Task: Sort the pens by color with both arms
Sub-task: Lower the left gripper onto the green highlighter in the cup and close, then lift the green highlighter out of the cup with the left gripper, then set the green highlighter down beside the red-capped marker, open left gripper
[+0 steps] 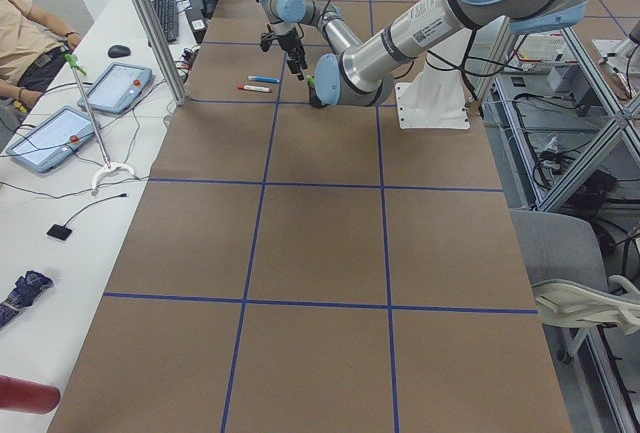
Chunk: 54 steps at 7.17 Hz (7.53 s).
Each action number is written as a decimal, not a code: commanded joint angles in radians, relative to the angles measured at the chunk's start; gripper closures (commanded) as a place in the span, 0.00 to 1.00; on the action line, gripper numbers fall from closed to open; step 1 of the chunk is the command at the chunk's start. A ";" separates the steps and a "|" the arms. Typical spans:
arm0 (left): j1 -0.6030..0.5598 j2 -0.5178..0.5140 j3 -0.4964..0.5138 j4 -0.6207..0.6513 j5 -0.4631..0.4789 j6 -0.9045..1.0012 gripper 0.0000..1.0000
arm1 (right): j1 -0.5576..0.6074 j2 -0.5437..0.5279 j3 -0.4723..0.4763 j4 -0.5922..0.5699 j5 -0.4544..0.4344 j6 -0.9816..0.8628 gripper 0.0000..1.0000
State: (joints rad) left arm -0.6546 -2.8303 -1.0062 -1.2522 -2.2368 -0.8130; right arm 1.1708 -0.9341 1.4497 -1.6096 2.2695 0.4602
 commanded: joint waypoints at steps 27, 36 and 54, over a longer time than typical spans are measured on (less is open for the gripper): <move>-0.169 0.230 -0.684 -0.092 -0.005 -0.229 1.00 | -0.003 -0.003 0.009 0.002 -0.010 0.000 0.01; -0.013 0.354 -0.450 -0.793 0.774 -0.653 1.00 | 0.009 -0.048 0.029 -0.004 -0.013 -0.003 0.01; 0.066 0.255 0.049 -1.193 0.924 -0.598 0.44 | -0.042 -0.040 0.024 -0.003 -0.065 -0.002 0.01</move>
State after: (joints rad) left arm -0.5897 -2.5786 -0.9545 -2.4432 -1.3130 -1.4124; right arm 1.1296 -0.9744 1.4744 -1.6122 2.2043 0.4586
